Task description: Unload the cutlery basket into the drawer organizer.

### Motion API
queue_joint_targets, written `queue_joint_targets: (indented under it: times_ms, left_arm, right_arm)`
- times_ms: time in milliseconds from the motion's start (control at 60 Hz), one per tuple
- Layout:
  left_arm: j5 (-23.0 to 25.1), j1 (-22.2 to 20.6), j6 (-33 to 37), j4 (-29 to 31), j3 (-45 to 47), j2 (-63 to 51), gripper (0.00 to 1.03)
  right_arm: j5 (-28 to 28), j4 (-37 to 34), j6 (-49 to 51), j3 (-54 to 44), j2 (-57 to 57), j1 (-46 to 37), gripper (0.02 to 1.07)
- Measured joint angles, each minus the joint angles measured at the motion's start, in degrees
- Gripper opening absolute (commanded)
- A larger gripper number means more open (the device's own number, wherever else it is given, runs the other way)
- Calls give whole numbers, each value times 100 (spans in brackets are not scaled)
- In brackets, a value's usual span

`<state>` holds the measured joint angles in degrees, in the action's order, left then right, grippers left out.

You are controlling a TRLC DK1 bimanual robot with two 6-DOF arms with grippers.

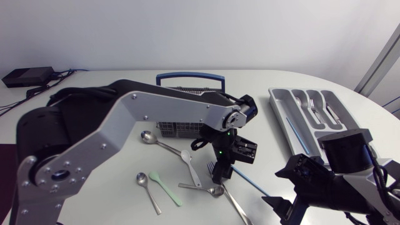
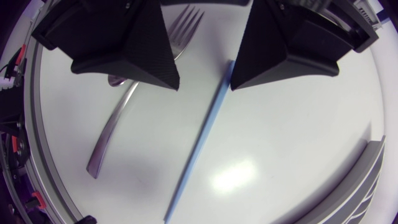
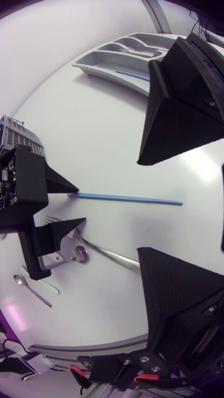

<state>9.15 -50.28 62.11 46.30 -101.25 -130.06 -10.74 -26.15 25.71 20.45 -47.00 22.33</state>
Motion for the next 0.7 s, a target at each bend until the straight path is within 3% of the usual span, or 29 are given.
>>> queue_joint_targets:
  times_ms: [133,300,517,700]
  left_arm:
    - [173,31,155,811,-531,-326,28]
    - [229,35,249,1088,-719,-437,3]
    - [297,42,146,1080,-710,-448,3]
    - [647,170,-184,802,-457,-332,3]
  right_arm:
    - [2,0,2,0,35,-35,97]
    - [-20,2,4,-20,63,-76,97]
    - [-22,-9,4,-55,205,-131,97]
    - [-61,-66,4,-55,402,-317,97]
